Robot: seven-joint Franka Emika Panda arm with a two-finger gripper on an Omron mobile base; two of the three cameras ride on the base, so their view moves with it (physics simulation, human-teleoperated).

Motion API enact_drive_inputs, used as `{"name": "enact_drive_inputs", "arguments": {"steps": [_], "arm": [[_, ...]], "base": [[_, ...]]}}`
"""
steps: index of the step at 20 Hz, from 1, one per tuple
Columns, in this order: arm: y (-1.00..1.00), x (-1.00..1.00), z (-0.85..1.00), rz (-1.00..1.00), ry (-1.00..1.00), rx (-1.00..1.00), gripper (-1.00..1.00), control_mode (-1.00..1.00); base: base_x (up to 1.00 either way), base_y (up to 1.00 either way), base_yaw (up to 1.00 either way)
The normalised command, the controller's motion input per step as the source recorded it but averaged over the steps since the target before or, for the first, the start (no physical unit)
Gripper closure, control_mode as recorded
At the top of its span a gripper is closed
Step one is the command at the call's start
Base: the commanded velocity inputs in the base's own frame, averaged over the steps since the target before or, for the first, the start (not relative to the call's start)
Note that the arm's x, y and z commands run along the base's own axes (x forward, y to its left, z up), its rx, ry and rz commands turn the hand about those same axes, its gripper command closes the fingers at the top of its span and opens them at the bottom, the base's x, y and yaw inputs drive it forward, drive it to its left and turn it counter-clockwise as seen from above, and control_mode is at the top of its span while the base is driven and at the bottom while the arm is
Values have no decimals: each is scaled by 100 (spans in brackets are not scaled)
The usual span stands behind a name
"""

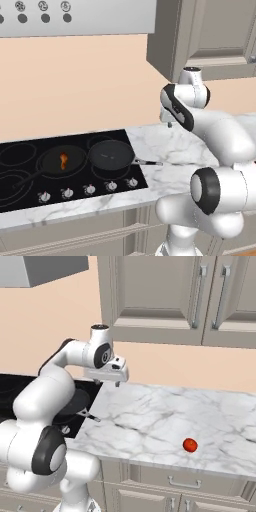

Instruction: Place both pans onto different burners. Then place the tomato and the chicken drumstick on different pans.

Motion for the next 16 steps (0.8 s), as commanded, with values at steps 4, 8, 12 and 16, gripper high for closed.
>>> {"name": "enact_drive_inputs", "arguments": {"steps": [4,8,12,16], "arm": [[-88,1,-14,0,0,-7,-100,-100],[-80,-1,-19,0,0,0,-100,-100],[-64,-17,-22,0,0,0,-100,-100],[-60,-15,-12,0,0,3,-100,-100]], "base": [[0,0,0],[0,0,0],[0,0,0],[0,0,0]]}}
